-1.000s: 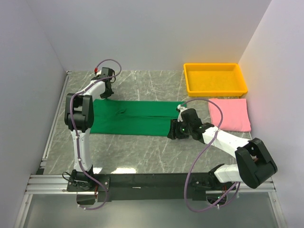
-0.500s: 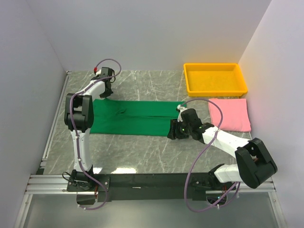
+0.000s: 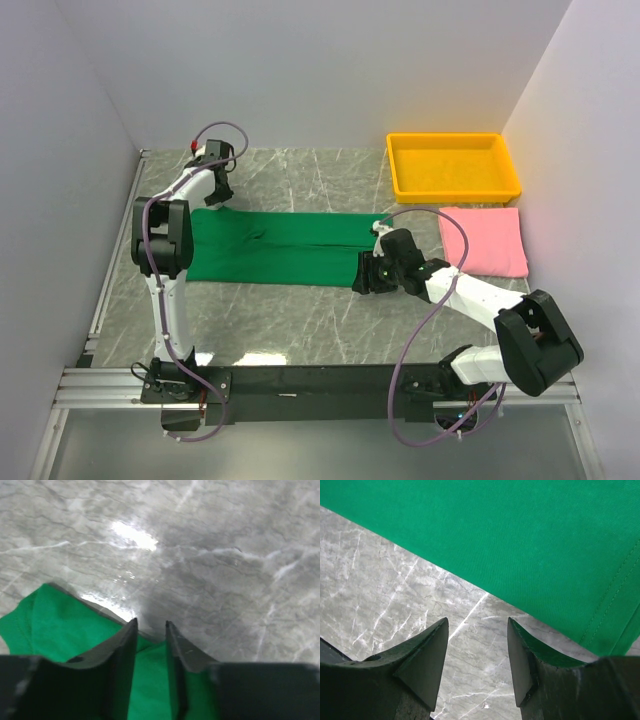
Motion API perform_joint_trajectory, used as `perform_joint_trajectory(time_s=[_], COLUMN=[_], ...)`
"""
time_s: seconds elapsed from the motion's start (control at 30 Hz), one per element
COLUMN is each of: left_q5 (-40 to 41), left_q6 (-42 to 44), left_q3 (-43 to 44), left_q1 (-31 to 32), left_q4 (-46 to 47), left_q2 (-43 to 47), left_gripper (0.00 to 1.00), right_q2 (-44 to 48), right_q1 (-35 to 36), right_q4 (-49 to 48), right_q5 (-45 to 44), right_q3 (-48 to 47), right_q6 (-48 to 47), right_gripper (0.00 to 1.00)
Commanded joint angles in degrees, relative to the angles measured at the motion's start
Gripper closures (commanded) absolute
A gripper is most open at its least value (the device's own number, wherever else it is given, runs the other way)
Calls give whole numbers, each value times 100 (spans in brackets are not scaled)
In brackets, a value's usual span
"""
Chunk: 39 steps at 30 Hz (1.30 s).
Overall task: Fold and stack the t-shirts
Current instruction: Fold the tshirt
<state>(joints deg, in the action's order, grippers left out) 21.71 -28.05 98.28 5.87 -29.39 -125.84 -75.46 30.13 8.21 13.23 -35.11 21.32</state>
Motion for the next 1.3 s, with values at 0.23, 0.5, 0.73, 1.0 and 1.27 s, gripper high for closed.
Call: perform_joint_trajectory(time_s=[0.23,0.5,0.73,1.0,1.27], left_q5=[-527,-519,-554,-502,-308], left_q6=[2,1,37,124,160], left_q3=[165,183,183,139,60], left_q1=[11,11,20,20,11], left_q4=[-23,-146,-181,-138,-32], left_q2=[-10,-151,-309,-292,42], left_gripper=[62,62,68,99,99], right_q2=[-39,-65,-48,-48,-65], right_q1=[63,72,72,72,81], right_q4=[-74,-109,-135,-126,-118], right_q5=[-14,21,21,4,4], right_q3=[-84,-110,-75,-75,-83], right_q6=[-49,-40,-32,-40,-32], right_gripper=[43,43,43,43,43])
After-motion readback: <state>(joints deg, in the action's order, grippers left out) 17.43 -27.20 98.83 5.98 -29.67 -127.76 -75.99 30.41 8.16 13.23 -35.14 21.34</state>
